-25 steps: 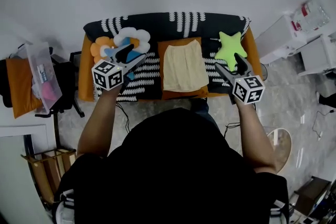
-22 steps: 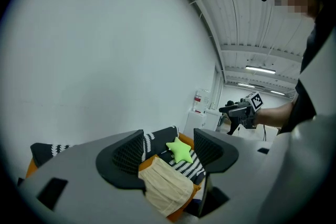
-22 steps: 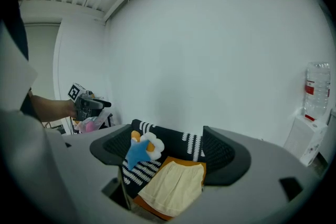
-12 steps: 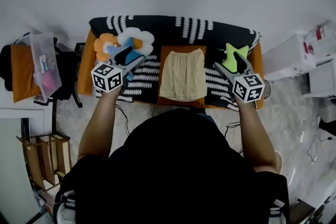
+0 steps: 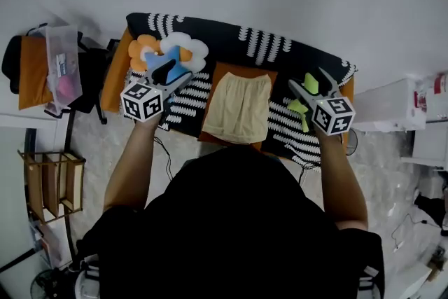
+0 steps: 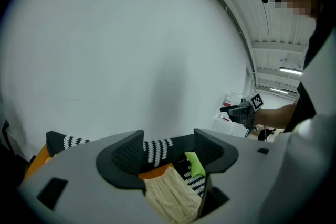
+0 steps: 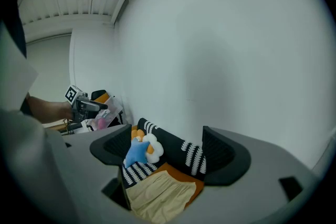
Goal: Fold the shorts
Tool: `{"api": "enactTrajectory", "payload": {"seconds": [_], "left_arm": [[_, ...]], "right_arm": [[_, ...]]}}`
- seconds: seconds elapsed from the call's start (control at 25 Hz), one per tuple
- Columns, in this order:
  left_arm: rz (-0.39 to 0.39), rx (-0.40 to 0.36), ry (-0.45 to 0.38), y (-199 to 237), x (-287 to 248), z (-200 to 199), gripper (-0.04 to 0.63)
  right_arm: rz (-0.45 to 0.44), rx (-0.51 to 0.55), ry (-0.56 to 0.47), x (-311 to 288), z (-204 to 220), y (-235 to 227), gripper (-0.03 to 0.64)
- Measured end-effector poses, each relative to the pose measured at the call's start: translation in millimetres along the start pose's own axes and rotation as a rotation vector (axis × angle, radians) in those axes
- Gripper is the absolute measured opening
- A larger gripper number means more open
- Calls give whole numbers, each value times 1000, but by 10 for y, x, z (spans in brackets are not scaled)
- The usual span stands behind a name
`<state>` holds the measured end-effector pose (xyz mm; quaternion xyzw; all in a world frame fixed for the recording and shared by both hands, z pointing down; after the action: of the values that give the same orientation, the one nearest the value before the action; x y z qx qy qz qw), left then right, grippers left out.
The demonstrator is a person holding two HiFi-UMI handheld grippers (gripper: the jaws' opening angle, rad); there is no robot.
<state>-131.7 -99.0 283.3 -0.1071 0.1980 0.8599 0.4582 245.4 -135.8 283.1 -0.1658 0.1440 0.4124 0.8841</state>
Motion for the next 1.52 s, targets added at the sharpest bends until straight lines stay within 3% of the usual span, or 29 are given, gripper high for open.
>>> {"api": "enactTrajectory", "payload": {"seconds": [0.4,0.68,1.12,1.52], "left_arm": [[-171,73,-32,-112,-250,-105,316],[-283,121,-60,-256,-210,-22,316],[-441,190,-71,-369,223,286,316],[-531,262,-59,-326,468,698,316]], "right_arm": [[-164,48,41,-471,-227,-648,434],[-273,101,70,-759,-316,-855,433],[-437,182,122,-1243,-291,-648,430],[-564,264,230,-1702,86,-340,425]]}}
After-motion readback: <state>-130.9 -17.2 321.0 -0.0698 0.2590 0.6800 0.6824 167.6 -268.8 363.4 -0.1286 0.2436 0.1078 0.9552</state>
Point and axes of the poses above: the fingertips, and each gripper's own axes: x backward along the fingers, y to its left, z out of its underside, the point moved 2 cm from there along x, backward along the fingers, and after that the axes turned 1 degree about -z, right-handed, at the moved point
